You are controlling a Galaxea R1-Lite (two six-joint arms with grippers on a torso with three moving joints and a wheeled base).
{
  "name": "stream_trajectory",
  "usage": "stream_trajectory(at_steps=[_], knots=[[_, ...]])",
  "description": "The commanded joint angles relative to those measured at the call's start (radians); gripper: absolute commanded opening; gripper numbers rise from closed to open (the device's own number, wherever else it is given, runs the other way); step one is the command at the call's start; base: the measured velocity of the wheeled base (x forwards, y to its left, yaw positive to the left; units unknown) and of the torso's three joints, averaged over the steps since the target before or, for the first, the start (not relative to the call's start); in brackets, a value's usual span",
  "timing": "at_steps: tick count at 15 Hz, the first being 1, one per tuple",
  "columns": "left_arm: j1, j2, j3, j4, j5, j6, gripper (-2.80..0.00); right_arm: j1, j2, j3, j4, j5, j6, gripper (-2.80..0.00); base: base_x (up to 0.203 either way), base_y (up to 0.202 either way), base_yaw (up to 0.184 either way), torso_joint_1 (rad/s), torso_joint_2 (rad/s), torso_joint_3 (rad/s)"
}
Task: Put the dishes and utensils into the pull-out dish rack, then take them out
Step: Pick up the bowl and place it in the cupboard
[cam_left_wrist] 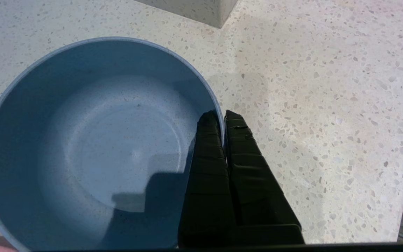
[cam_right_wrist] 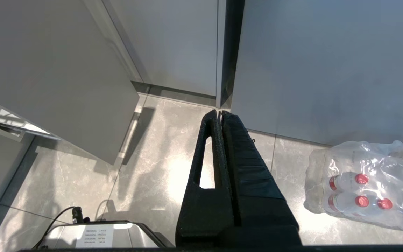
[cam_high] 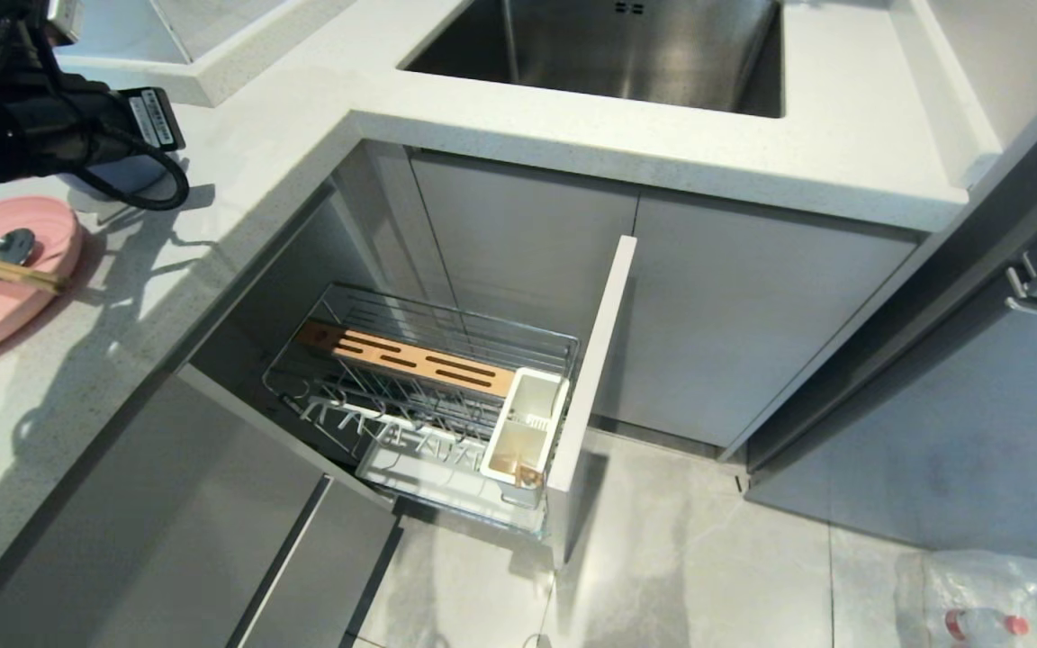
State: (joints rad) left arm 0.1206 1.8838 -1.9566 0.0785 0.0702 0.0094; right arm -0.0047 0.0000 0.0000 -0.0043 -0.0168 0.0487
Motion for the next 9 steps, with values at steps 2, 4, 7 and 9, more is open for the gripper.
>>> stream_trajectory(at_steps=[2, 4, 7, 9], knots=[[0.000, -0.021, 0.002, 0.016, 0.000, 0.000, -2.80, 0.000, 0.002, 0.000, 0.000, 0.000, 0.000, -2.80, 0.000, 0.000, 0.000, 0.000, 0.00, 0.000], [-0.001, -0.053, 0.002, 0.050, 0.000, 0.000, -2.80, 0.000, 0.002, 0.000, 0.000, 0.000, 0.000, -2.80, 0.000, 0.000, 0.000, 0.000, 0.00, 0.000], [-0.003, -0.135, 0.013, 0.096, 0.005, -0.014, -2.80, 0.000, 0.002, 0.000, 0.000, 0.000, 0.001, -2.80, 0.000, 0.000, 0.000, 0.000, 0.00, 0.000], [-0.012, -0.191, 0.022, 0.089, 0.005, -0.097, -2.80, 0.000, 0.002, 0.000, 0.000, 0.000, 0.000, -2.80, 0.000, 0.000, 0.000, 0.000, 0.00, 0.000]])
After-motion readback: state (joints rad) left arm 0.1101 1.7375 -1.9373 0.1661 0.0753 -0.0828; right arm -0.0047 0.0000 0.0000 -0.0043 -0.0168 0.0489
